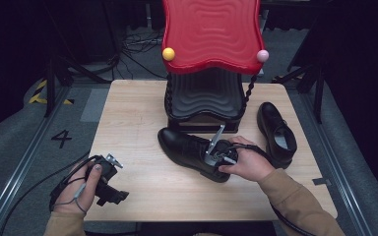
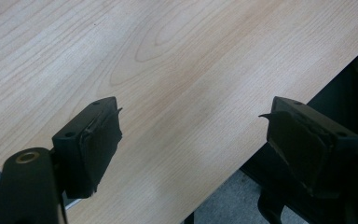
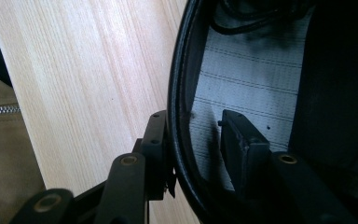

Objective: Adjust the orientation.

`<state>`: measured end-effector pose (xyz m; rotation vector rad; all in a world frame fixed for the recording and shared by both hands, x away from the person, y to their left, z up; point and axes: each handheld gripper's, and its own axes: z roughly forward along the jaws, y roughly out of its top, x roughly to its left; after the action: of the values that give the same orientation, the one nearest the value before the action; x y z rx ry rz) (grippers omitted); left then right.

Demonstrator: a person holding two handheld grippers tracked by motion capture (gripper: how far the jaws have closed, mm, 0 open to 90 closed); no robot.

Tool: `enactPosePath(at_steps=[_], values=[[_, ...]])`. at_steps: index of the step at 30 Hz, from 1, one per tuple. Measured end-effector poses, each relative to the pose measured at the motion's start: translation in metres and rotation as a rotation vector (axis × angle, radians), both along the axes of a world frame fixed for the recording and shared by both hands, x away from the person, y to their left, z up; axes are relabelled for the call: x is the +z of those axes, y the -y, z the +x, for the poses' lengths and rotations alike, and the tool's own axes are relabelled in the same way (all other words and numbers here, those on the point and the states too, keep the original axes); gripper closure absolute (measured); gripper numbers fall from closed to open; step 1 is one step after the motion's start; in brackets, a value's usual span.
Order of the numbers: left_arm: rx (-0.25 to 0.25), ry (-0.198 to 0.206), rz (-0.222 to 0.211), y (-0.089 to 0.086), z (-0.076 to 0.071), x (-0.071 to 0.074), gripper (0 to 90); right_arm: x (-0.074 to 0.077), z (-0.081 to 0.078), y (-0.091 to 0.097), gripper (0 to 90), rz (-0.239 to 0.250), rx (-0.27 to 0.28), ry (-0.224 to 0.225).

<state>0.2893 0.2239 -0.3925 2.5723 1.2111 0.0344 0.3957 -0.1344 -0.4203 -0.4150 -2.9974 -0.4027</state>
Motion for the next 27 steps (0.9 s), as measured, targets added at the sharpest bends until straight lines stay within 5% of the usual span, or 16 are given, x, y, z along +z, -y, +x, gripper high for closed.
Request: enactPosePath(at_steps=[4,8,18,27], values=[[-0.005,0.002,0.002,0.0,0.0,0.0,18.3,0.0,0.001,0.0,66.9,-0.015,0.019,0.006],[-0.001,0.002,0.0,0.0,0.0,0.0,18.3,0.002,-0.003,-0.003,84.4,0.012,0.058,-0.031],[0.004,-0.002,-0.003,-0.001,-0.001,0.001,18.3,0.016,-0.024,-0.009,84.6,0.091,0.08,-0.013],[-0.011,0.001,-0.005,0.001,0.002,0.001,18.3,0.046,-0.059,0.013,84.1,0.146,0.007,0.034]])
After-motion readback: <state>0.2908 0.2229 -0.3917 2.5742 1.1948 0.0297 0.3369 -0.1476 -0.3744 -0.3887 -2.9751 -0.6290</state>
